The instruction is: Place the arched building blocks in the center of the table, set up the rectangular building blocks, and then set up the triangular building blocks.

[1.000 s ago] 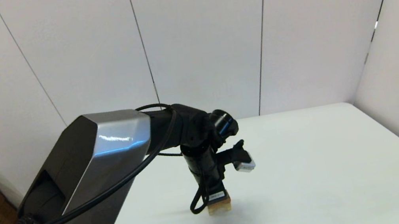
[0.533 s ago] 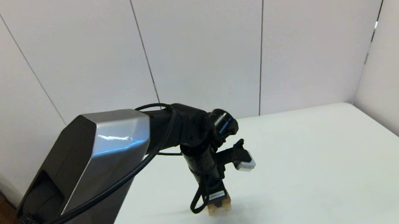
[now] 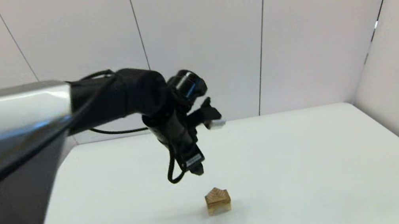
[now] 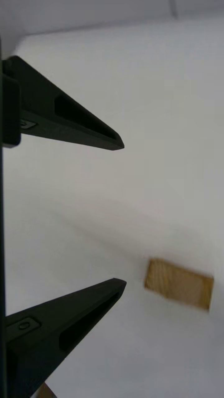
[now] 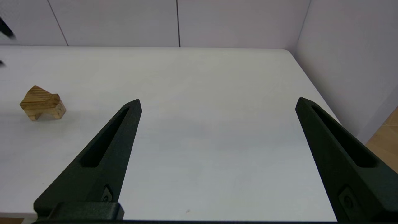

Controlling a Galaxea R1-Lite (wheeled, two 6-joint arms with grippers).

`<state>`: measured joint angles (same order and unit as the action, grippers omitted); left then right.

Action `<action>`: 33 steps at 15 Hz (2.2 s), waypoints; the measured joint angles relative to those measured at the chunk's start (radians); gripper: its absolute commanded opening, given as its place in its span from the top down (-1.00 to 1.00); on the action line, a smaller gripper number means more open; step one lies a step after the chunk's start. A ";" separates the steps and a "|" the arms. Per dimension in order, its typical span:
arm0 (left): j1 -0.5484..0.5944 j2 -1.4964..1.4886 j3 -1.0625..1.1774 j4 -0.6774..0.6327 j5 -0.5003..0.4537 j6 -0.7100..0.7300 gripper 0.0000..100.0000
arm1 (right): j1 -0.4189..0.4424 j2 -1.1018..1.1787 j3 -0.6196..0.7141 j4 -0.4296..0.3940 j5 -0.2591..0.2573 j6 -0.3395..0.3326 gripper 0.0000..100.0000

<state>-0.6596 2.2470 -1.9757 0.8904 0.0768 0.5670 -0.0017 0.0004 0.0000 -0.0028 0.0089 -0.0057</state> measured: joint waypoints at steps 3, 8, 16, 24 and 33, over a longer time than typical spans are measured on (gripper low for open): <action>0.078 -0.183 0.008 0.003 0.102 -0.147 -1.00 | 0.000 0.000 0.000 0.000 0.000 0.000 -1.00; 0.208 -0.581 0.145 0.009 0.312 -0.316 -1.00 | 0.000 0.000 0.000 0.000 0.000 0.000 -1.00; 0.490 -1.333 0.705 0.008 0.411 -0.339 -1.00 | 0.000 0.000 0.000 0.000 0.000 0.000 -1.00; 0.645 -1.823 1.062 0.023 0.411 -0.354 -1.00 | 0.000 0.000 0.000 0.000 0.000 0.000 -1.00; 0.699 -2.003 1.206 0.039 0.419 -0.404 -1.00 | 0.000 0.000 0.000 0.000 0.000 0.000 -1.00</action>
<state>0.0394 0.2443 -0.7700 0.9289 0.4953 0.1626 -0.0017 0.0004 0.0000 -0.0028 0.0089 -0.0057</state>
